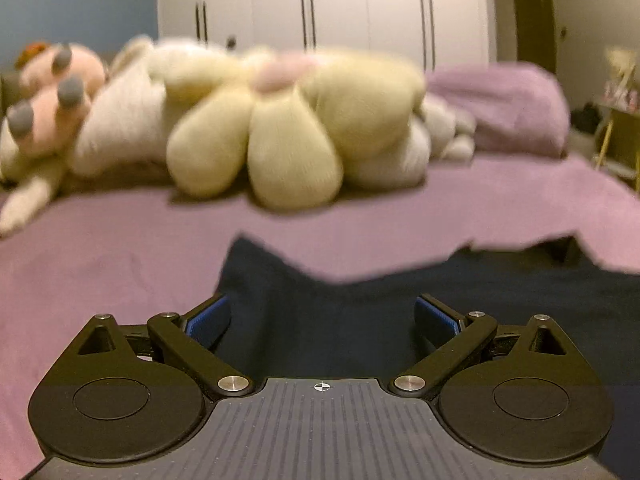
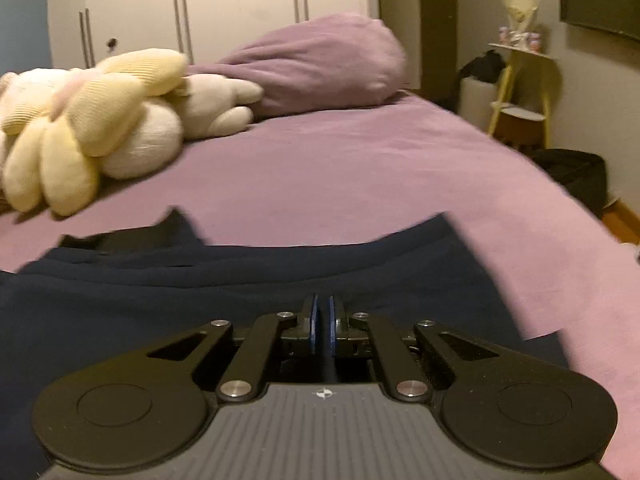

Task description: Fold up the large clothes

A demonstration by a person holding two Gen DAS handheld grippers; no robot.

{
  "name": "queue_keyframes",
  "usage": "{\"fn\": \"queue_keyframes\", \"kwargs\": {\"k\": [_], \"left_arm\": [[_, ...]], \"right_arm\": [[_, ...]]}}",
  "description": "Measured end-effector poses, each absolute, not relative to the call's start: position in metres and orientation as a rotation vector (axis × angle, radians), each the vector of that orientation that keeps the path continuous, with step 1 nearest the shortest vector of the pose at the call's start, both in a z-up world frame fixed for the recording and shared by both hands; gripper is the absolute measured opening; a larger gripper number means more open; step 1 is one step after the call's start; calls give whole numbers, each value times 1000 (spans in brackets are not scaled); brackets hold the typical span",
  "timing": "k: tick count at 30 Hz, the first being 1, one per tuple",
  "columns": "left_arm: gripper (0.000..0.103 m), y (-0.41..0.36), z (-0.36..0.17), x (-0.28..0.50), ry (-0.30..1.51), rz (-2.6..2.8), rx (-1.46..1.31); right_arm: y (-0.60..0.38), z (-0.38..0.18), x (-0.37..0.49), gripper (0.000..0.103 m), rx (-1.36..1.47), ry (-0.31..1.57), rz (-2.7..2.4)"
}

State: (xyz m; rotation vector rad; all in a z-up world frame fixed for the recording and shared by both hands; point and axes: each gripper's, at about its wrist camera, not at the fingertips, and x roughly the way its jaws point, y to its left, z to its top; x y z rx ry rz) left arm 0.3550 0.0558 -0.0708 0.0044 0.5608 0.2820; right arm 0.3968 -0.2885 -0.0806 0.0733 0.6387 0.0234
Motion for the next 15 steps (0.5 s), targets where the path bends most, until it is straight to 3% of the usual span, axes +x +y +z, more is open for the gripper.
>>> {"fn": "queue_keyframes", "kwargs": {"k": [4, 15], "left_arm": [[102, 71, -90, 369, 630, 278, -87], [103, 87, -102, 375, 666, 231, -175]], "right_arm": [[-316, -89, 392, 4, -50, 609, -66], [-324, -105, 396, 5, -16, 629, -60]]}}
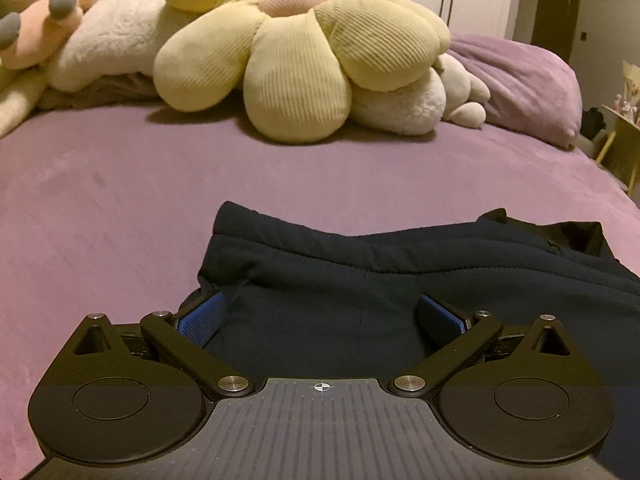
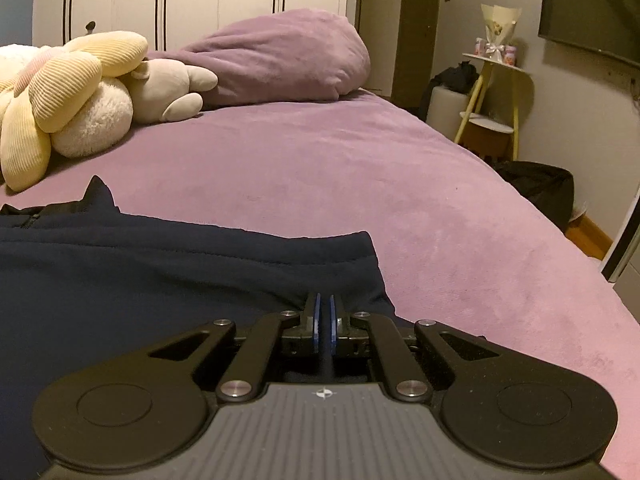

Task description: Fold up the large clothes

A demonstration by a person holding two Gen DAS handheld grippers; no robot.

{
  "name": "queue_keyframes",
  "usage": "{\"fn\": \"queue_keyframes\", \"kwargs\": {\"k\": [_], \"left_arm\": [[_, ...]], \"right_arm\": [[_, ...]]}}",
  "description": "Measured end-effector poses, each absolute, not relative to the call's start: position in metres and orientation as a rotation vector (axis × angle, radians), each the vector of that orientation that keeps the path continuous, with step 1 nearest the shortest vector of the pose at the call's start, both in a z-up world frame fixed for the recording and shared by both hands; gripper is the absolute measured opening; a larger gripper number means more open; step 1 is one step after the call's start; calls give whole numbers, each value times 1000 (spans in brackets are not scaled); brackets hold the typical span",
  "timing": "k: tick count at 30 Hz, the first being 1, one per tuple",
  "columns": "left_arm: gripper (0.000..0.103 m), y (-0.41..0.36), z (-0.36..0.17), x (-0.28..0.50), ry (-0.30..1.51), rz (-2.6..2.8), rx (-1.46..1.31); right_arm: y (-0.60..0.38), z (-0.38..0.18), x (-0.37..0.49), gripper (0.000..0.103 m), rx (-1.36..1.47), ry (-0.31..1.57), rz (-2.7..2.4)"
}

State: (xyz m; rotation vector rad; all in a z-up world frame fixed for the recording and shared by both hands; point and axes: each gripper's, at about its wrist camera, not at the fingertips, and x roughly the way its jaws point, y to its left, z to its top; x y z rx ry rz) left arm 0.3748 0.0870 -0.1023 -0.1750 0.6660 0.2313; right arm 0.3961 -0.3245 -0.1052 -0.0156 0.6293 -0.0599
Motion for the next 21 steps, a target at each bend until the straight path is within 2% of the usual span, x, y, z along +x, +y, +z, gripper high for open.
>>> {"fn": "queue_keyframes", "kwargs": {"k": [6, 11, 17, 21], "left_arm": [[103, 90, -92, 372, 730, 204, -133], [103, 122, -74, 330, 770, 194, -148], [103, 188, -72, 247, 809, 151, -407], [103, 206, -80, 229, 843, 79, -556]], "right_arm": [[-321, -102, 399, 5, -21, 644, -63], [-335, -85, 396, 5, 81, 701, -64], [-339, -52, 296, 7, 210, 539, 0], [-320, -60, 233, 9, 237, 533, 63]]}}
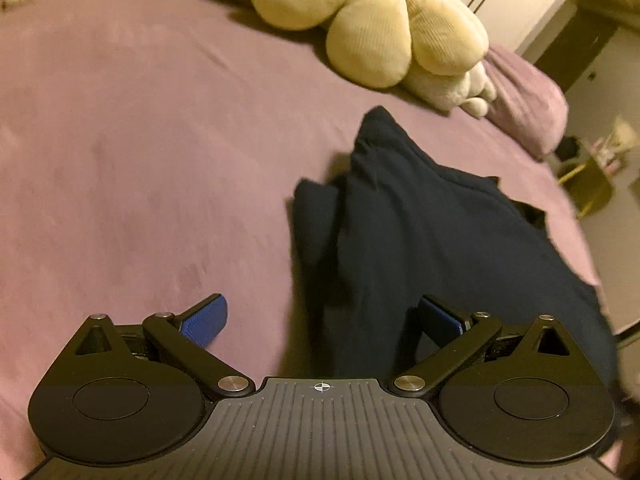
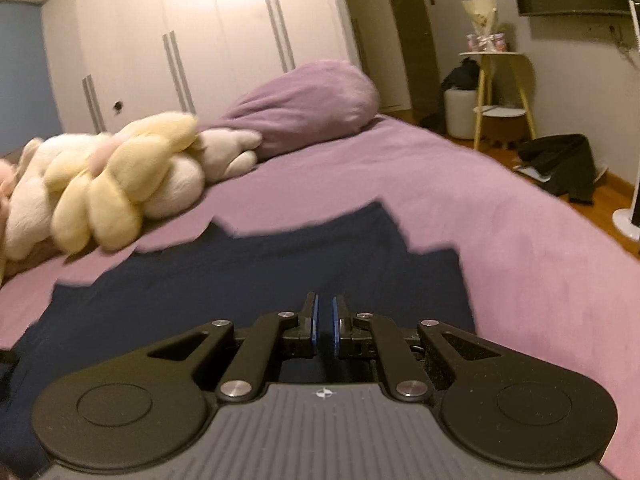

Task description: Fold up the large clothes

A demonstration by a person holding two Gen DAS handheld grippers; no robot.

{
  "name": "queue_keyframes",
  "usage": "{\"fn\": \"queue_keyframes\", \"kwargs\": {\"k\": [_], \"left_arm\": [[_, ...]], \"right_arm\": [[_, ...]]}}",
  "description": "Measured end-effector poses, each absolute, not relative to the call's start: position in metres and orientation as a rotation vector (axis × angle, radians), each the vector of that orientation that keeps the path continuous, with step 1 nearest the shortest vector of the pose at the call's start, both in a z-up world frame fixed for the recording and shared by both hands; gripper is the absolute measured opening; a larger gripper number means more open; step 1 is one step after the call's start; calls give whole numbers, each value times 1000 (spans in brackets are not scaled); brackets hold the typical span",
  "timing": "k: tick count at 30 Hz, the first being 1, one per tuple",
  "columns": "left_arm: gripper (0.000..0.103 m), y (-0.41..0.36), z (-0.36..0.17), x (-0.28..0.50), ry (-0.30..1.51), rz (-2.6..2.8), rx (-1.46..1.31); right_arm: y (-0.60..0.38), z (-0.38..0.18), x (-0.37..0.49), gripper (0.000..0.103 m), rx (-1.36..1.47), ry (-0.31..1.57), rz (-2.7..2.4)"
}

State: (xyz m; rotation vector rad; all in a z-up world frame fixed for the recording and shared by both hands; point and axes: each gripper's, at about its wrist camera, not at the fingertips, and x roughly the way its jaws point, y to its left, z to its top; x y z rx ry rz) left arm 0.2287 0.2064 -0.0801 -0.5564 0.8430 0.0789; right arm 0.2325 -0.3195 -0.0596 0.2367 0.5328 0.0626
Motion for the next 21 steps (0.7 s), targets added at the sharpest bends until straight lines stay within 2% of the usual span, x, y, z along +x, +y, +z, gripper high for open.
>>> {"fn": "queue_keyframes", "kwargs": {"k": [1, 2, 4, 8, 10, 12, 14, 18, 21], "left_arm": [[103, 208, -81, 228, 843, 64, -578], [103, 209, -84, 229, 848, 46, -603], [103, 212, -94, 235, 883, 4, -660], [102, 217, -105, 239, 877, -2, -736], [94, 220, -107, 241, 870, -17, -764], [77, 224, -109, 243, 869, -40, -804], [64, 228, -114, 246, 883, -86, -870], [51, 231, -122, 248, 885, -120, -939], [45, 232, -120, 244, 867, -150, -938]], "right_arm": [[-314, -62, 226, 12, 237, 545, 75], [-307, -64, 220, 20, 240, 564, 93], [-294, -64, 216, 28, 228, 583, 135], [-269, -59, 218, 28, 200, 597, 201], [-259, -57, 219, 28, 204, 598, 218], [-253, -57, 220, 29, 225, 613, 240], [-245, -58, 221, 29, 232, 637, 249], [-229, -57, 220, 29, 230, 663, 298], [-215, -56, 221, 26, 197, 674, 309]]}}
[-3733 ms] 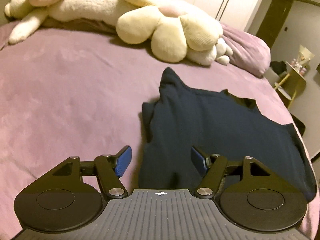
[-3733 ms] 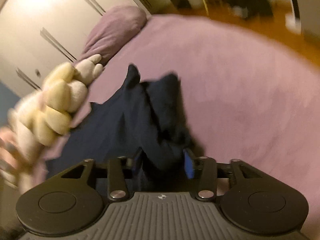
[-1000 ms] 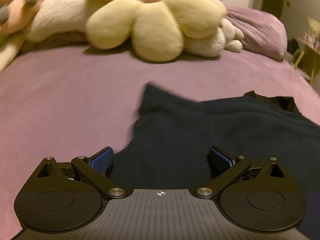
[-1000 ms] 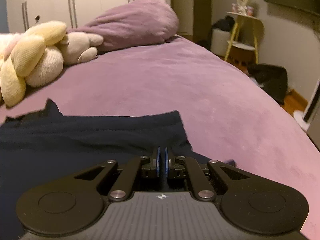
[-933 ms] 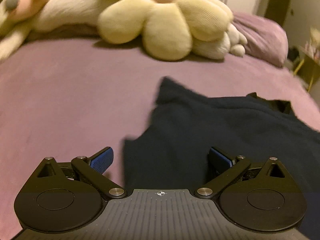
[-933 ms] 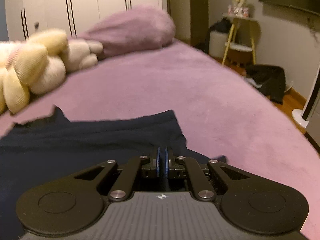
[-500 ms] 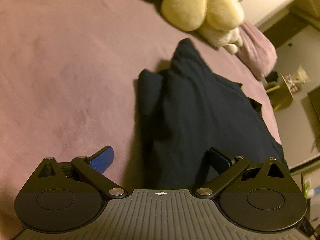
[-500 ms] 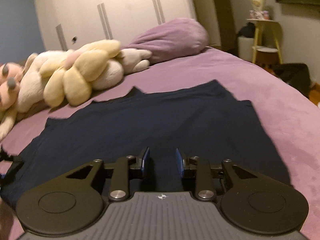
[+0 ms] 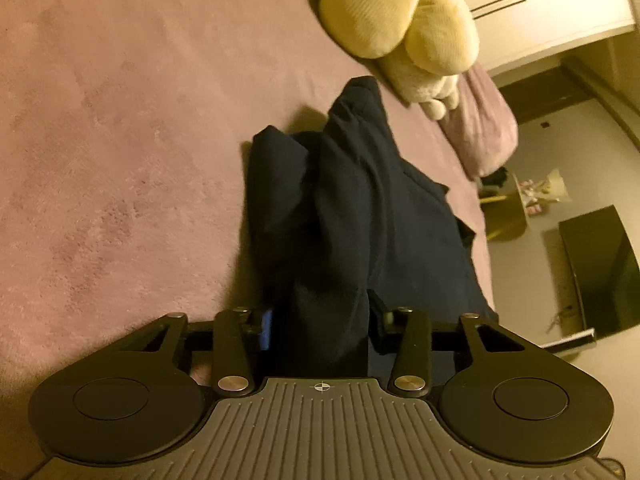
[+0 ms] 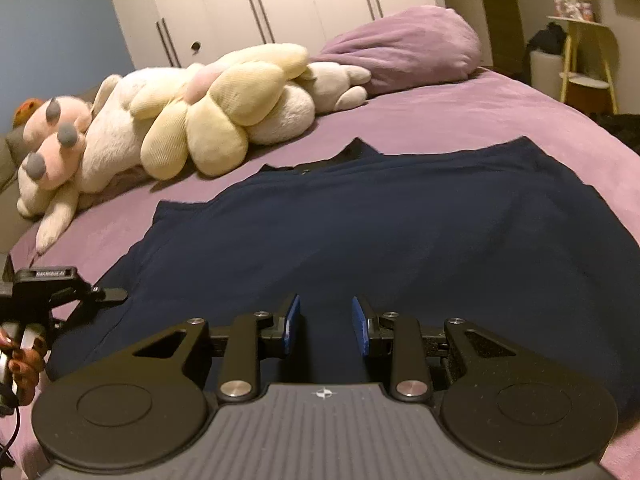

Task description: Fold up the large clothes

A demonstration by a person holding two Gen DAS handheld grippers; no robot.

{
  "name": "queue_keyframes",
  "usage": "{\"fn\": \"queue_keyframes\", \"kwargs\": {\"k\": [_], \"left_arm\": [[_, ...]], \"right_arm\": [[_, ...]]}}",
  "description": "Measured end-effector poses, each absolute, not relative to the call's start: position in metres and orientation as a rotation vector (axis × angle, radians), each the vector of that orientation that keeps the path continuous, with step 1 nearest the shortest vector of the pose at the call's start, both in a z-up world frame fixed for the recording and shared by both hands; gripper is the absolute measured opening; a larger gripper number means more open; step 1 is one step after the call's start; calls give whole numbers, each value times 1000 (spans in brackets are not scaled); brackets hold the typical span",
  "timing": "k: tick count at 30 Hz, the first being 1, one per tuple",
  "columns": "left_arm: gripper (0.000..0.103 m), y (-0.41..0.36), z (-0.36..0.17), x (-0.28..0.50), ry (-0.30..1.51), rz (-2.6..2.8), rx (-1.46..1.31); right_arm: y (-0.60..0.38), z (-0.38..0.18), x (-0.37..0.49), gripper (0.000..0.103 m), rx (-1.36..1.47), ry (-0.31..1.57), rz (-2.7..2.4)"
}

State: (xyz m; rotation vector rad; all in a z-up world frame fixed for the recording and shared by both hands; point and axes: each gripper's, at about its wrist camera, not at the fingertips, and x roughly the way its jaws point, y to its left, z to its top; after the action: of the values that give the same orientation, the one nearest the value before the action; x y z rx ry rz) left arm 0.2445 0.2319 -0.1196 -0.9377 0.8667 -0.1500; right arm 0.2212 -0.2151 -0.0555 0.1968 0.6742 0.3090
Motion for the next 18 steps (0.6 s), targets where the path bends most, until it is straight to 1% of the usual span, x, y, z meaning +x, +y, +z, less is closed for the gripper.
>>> {"fn": "queue_keyframes", "kwargs": {"k": [2, 5, 8, 13, 16, 18], "left_arm": [[44, 231, -118, 242, 854, -158, -931], [44, 226, -113, 241, 847, -161, -870], [44, 222, -109, 242, 845, -159, -829], [45, 230, -117, 243, 857, -176, -886], [42, 227, -111, 243, 859, -172, -868], [37, 227, -106, 243, 860, -174, -869]], "right_arm": [[-207, -55, 223, 21, 162, 683, 304], [-199, -59, 226, 17, 124, 704, 270], [-195, -64, 229, 16, 109, 726, 247], [-189, -57, 229, 16, 83, 726, 240], [-187, -52, 230, 16, 110, 709, 243], [-182, -53, 230, 15, 94, 693, 240]]}}
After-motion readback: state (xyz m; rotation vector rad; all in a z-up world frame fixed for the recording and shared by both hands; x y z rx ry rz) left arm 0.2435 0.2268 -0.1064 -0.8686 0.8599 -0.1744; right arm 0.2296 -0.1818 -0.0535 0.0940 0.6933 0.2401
